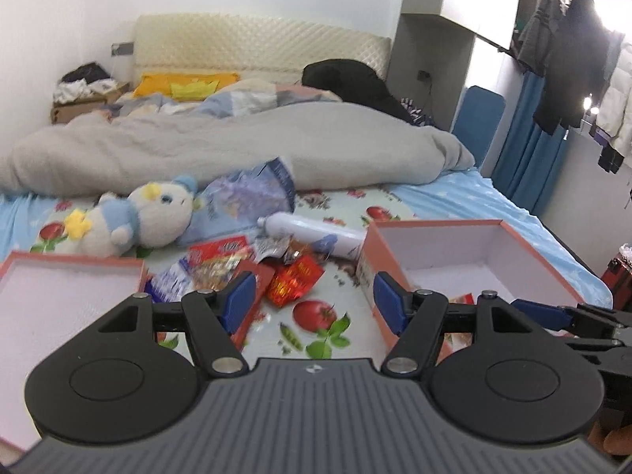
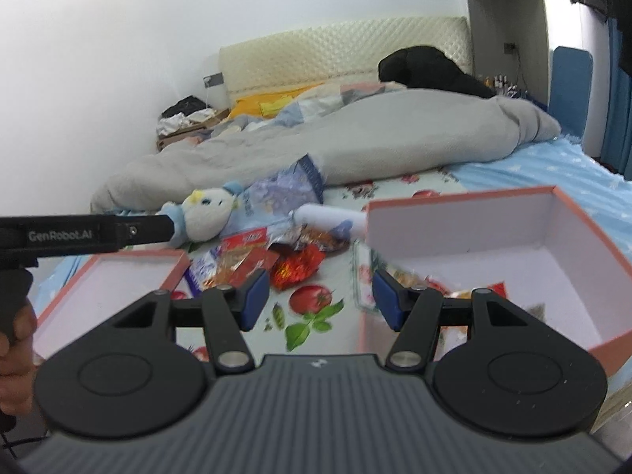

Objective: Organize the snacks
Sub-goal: 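Withdraw both grippers from the box back toward the snack pile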

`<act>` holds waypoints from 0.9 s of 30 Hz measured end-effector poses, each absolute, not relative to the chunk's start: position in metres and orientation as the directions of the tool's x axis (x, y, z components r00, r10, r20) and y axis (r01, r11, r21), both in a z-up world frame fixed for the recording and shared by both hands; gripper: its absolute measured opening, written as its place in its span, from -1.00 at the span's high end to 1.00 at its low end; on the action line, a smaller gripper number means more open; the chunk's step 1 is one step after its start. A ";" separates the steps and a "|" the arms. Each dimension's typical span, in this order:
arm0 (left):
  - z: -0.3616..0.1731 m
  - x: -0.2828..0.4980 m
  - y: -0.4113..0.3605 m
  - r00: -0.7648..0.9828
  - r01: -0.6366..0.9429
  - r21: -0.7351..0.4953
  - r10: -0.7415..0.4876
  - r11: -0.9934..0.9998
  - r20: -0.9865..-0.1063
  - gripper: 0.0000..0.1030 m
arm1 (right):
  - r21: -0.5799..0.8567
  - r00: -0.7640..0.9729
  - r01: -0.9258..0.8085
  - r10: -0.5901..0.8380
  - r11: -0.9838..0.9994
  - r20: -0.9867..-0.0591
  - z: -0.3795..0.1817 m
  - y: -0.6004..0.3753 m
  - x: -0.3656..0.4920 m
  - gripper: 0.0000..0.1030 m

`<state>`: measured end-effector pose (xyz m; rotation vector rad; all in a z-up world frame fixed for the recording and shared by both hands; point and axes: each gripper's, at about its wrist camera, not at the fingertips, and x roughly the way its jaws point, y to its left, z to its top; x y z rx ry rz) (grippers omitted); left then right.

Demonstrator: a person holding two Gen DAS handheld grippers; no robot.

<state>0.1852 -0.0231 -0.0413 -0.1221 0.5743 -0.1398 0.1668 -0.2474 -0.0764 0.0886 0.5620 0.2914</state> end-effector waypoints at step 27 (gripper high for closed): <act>-0.109 0.133 0.035 0.770 -0.008 -0.224 -0.137 0.974 -0.623 -0.38 | 0.146 0.741 -0.324 0.347 0.935 -0.575 -0.112 -0.200 0.149 -0.17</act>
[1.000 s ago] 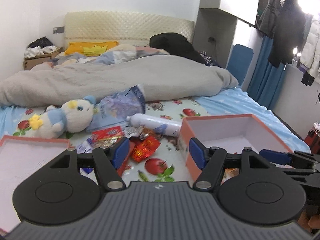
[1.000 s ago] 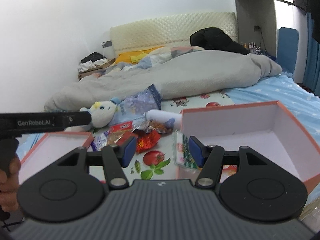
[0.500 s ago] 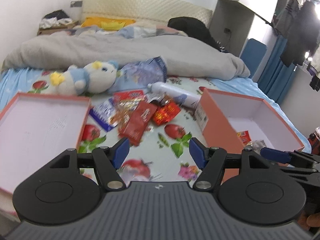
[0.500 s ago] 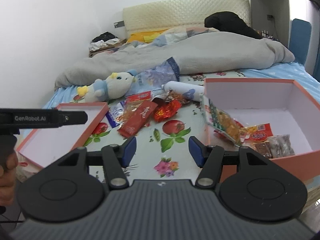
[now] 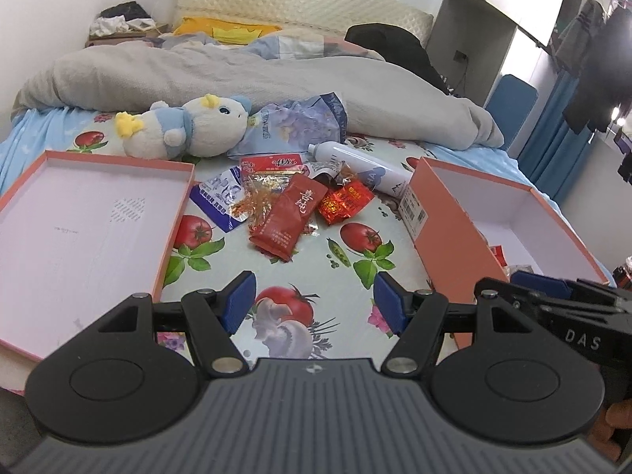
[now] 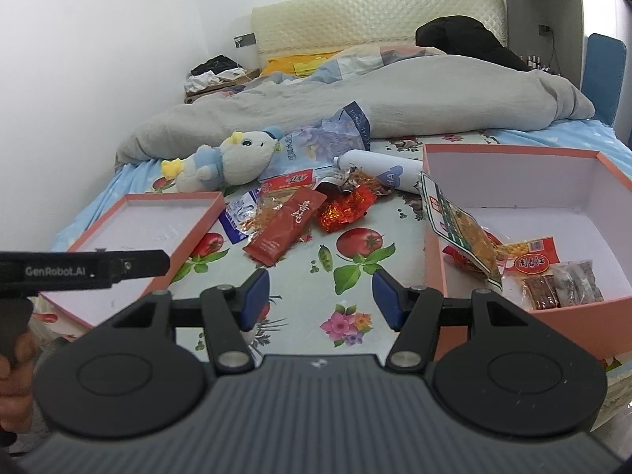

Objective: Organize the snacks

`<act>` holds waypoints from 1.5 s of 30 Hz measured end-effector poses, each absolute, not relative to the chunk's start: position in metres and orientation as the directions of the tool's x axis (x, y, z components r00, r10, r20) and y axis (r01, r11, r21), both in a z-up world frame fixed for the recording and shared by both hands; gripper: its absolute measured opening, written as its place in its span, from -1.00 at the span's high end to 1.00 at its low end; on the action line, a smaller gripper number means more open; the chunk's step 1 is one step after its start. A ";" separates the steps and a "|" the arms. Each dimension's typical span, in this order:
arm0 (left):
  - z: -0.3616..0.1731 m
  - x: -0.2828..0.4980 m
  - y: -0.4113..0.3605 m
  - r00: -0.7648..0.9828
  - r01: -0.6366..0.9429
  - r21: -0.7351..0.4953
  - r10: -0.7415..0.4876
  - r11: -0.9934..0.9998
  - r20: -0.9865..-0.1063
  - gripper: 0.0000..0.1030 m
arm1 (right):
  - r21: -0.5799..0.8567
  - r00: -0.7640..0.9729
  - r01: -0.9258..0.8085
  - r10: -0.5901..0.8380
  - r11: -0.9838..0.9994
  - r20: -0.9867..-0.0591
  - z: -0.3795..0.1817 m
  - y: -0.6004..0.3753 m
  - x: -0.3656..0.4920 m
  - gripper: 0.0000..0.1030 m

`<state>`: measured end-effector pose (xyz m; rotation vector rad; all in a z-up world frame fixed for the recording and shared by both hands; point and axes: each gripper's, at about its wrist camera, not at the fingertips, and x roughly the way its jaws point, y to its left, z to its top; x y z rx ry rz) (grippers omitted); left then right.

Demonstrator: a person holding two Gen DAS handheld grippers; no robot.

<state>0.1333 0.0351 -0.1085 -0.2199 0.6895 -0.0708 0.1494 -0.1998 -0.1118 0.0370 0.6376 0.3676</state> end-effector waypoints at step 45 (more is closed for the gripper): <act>-0.243 0.333 0.043 0.731 0.173 -0.073 -0.177 0.982 -0.659 -0.38 | 0.152 0.674 -0.225 0.267 0.962 -0.688 -0.220 -0.133 0.348 -0.17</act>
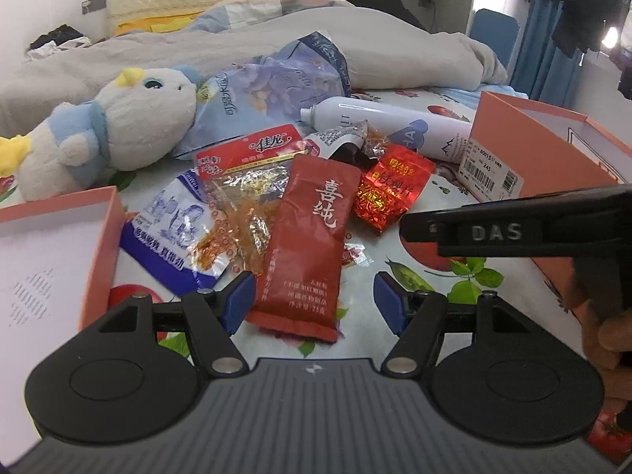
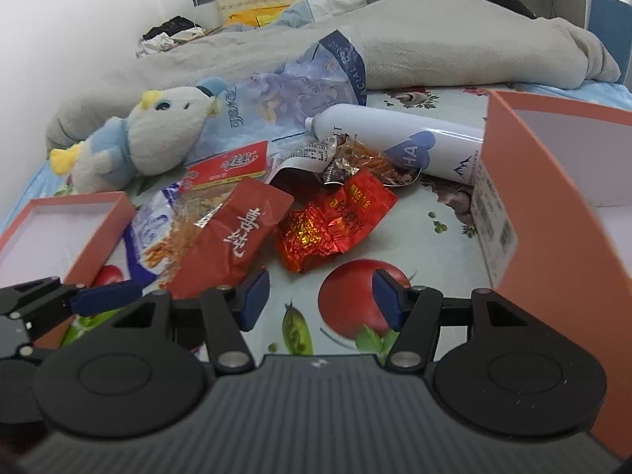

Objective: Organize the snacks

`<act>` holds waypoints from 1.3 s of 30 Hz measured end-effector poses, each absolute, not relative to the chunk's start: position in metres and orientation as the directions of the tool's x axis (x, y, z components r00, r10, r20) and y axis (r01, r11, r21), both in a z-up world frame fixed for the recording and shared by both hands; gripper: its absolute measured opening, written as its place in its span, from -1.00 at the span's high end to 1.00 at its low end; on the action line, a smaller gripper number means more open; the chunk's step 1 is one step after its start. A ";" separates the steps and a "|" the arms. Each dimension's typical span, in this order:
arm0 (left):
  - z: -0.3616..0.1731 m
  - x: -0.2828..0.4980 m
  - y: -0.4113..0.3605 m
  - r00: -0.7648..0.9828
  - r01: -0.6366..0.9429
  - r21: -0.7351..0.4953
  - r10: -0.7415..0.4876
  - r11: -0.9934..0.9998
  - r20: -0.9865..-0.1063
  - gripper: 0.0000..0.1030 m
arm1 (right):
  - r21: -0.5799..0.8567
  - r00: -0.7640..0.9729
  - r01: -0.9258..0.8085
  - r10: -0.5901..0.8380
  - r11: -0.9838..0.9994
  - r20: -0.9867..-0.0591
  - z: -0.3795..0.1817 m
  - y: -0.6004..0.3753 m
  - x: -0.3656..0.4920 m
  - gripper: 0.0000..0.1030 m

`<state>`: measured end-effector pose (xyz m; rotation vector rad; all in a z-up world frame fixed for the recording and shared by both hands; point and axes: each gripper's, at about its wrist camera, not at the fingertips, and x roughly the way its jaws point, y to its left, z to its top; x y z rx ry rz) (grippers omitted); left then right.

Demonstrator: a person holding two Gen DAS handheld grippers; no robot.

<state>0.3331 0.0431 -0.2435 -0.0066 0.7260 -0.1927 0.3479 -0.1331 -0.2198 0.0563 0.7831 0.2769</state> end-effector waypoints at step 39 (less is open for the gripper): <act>-0.263 0.346 0.031 0.735 0.205 0.018 -0.142 0.979 -0.663 0.12 | 0.082 0.678 -0.284 0.260 0.955 -0.687 -0.242 -0.114 0.381 0.47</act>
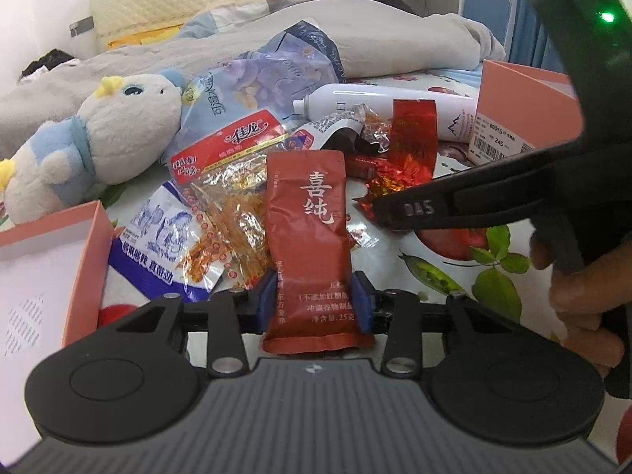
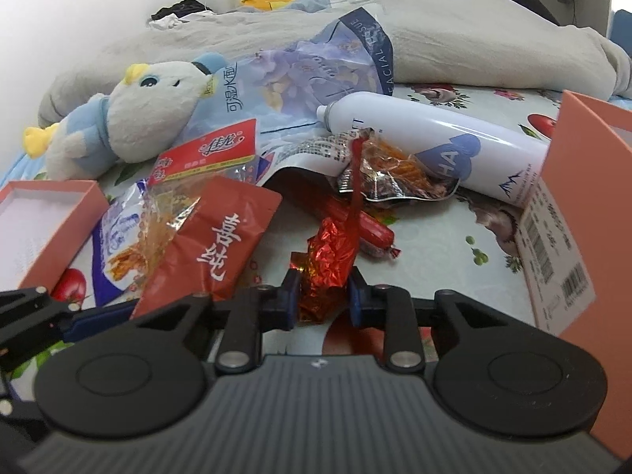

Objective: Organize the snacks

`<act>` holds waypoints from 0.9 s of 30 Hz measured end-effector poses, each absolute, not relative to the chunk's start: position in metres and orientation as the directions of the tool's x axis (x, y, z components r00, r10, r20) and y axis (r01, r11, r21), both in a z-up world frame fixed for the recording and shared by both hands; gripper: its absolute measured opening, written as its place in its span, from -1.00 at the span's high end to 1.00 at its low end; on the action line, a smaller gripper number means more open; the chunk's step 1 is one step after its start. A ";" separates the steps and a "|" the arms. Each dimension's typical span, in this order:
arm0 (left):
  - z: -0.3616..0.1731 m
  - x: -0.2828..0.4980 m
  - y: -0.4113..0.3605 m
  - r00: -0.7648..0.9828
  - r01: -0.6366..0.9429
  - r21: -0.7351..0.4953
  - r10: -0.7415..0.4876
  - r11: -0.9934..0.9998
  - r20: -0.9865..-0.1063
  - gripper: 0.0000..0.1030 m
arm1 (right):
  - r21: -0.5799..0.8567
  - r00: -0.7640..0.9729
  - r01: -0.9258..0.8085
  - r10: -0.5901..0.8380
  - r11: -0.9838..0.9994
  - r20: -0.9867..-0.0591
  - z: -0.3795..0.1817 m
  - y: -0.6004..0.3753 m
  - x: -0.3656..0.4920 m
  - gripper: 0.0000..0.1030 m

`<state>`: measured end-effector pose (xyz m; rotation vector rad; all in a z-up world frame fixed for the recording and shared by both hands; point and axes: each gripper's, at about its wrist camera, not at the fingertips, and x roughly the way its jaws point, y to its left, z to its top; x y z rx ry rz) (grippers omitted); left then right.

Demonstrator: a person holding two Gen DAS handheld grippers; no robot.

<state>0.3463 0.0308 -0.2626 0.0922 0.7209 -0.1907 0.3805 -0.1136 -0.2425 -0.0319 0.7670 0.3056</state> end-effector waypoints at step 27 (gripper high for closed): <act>-0.228 0.243 0.058 0.718 0.005 -0.168 -0.120 0.986 -0.685 0.22 | 0.069 0.653 -0.321 0.274 0.945 -0.706 -0.200 -0.129 0.261 0.54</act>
